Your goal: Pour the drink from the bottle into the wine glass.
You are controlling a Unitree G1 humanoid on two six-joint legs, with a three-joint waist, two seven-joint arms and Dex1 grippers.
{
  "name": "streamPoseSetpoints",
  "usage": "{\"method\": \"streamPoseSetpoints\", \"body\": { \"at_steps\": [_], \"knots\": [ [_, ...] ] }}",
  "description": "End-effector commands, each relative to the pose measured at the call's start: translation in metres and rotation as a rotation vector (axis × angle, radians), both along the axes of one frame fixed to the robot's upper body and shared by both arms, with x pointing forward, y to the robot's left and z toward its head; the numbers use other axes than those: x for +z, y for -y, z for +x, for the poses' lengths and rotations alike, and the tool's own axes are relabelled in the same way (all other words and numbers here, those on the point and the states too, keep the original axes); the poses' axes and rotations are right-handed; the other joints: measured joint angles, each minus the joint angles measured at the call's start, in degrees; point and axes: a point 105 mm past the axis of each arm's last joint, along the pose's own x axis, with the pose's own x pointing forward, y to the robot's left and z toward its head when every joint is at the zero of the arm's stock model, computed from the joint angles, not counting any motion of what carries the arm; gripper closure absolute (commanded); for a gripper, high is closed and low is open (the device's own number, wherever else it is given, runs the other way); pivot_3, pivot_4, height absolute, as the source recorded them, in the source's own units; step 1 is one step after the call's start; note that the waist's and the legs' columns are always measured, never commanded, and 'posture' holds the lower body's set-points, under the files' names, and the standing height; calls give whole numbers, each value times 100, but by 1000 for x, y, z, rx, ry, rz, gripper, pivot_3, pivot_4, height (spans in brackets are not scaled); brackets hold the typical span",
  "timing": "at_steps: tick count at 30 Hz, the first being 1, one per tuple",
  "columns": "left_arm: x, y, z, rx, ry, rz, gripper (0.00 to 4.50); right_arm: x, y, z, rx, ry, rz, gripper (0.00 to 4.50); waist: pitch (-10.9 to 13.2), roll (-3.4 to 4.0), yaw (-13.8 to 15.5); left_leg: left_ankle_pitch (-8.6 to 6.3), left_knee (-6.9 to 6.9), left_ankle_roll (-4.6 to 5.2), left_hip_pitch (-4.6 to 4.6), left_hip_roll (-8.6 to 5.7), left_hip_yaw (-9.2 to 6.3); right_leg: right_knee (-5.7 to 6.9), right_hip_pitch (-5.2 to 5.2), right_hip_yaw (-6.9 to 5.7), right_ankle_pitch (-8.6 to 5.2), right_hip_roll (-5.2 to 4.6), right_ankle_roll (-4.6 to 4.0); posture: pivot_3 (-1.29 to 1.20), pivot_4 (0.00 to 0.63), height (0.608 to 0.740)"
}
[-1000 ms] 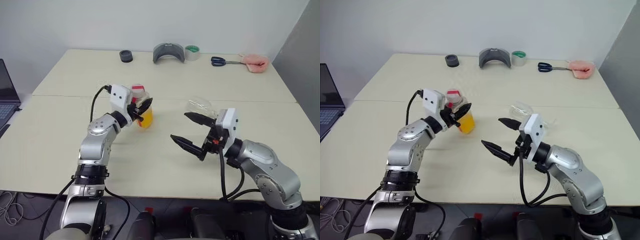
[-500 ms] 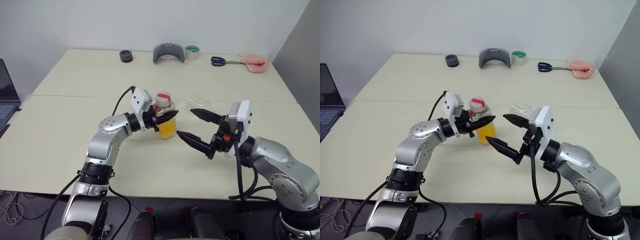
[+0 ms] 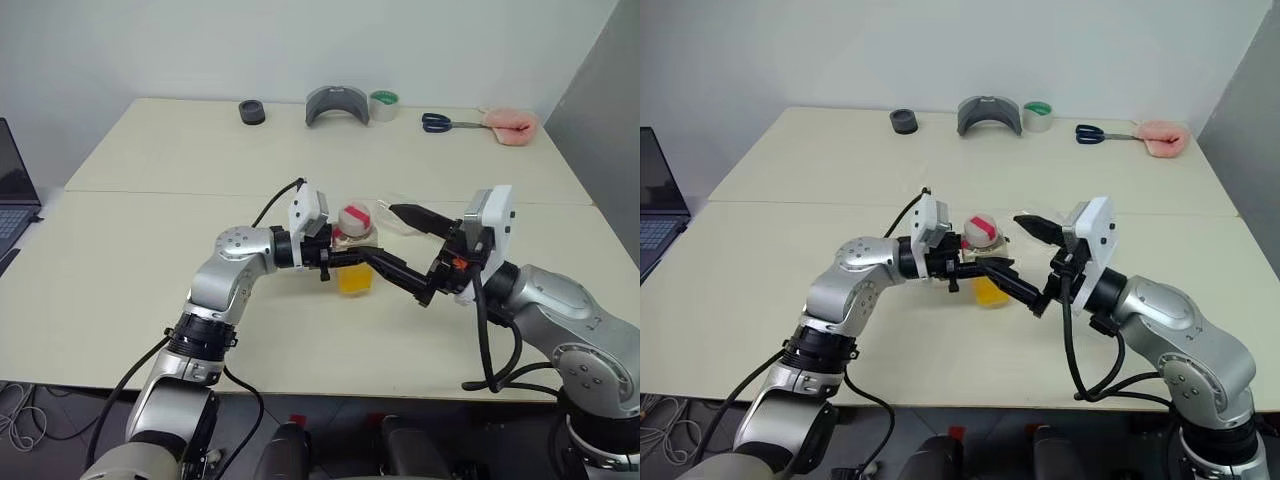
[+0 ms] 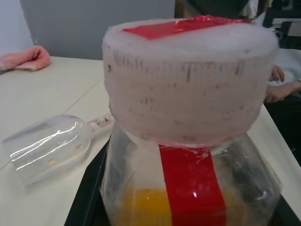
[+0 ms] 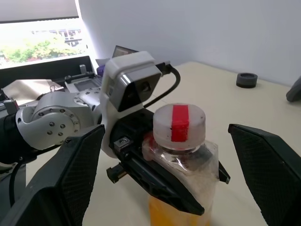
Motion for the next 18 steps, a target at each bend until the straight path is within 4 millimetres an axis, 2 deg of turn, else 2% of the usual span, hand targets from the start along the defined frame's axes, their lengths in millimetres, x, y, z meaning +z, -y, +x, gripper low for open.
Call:
{"method": "streamPoseSetpoints", "body": {
  "at_steps": [1, 7, 11, 18],
  "knots": [
    [8, 5, 0, -37, 93, 11, 2721, 13, 1, -5, 6, 41, 4, 0, 0, 0, 1, 0, 0, 0, 0, 0, 0, 0, 0, -1, 0, 0, 0, 0, 150, 740],
    [2, 10, -3, -91, 61, 0, 2721, 13, -1, -4, 2, 42, 4, 0, 1, -1, 1, 0, 0, 1, -1, 0, -1, 0, 0, -1, 0, 0, 0, 0, 150, 740],
    [-3, 12, -8, -153, 26, 8, 2721, 9, -11, 1, -13, 24, 3, 0, 1, -1, -12, 0, 0, 1, 0, 1, 1, 1, -1, 0, 0, 1, 0, 0, 150, 740],
    [4, 16, -8, -177, 25, 3, 2721, 3, -20, 12, -67, 30, -9, 0, 1, 0, -2, 0, 1, 1, -2, 0, -4, 1, -1, -2, 0, 2, 0, 0, 150, 740]
  ]
}}
